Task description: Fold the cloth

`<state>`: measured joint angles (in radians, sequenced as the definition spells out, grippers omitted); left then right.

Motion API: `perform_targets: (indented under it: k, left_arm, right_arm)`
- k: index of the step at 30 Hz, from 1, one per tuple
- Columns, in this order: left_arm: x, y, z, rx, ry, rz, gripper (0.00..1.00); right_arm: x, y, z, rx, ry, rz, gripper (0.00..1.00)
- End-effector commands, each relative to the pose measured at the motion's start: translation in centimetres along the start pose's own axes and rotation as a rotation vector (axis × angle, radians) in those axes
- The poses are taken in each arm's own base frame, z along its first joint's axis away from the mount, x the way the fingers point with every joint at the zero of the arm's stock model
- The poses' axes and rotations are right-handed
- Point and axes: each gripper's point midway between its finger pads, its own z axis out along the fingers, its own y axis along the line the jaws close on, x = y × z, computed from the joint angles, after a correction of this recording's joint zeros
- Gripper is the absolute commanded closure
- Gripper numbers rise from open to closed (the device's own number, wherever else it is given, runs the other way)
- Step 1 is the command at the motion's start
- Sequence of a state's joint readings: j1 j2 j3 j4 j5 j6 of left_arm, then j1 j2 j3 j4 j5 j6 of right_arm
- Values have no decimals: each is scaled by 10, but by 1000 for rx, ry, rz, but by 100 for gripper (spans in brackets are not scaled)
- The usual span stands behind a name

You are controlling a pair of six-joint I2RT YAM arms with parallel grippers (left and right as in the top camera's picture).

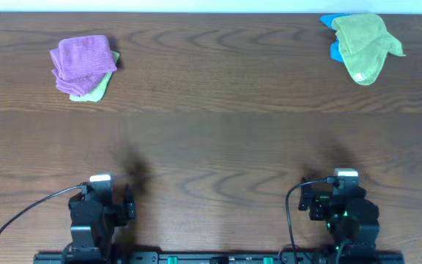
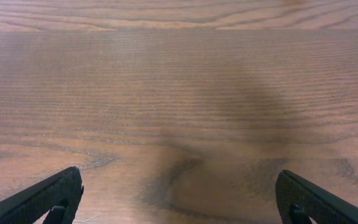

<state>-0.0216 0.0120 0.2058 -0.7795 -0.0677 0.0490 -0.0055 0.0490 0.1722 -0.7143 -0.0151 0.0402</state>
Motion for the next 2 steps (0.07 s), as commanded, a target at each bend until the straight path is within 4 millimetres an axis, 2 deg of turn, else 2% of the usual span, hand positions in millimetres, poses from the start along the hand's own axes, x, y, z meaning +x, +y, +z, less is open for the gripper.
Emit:
perform_targets:
  k: [1, 2]
  left_arm:
    - [15, 3, 5, -20, 46, -3, 5]
    - [15, 3, 5, -20, 46, -3, 5]
  right_arm:
    - [5, 1, 2, -6, 8, -8, 1]
    - [5, 1, 2, -6, 7, -8, 1]
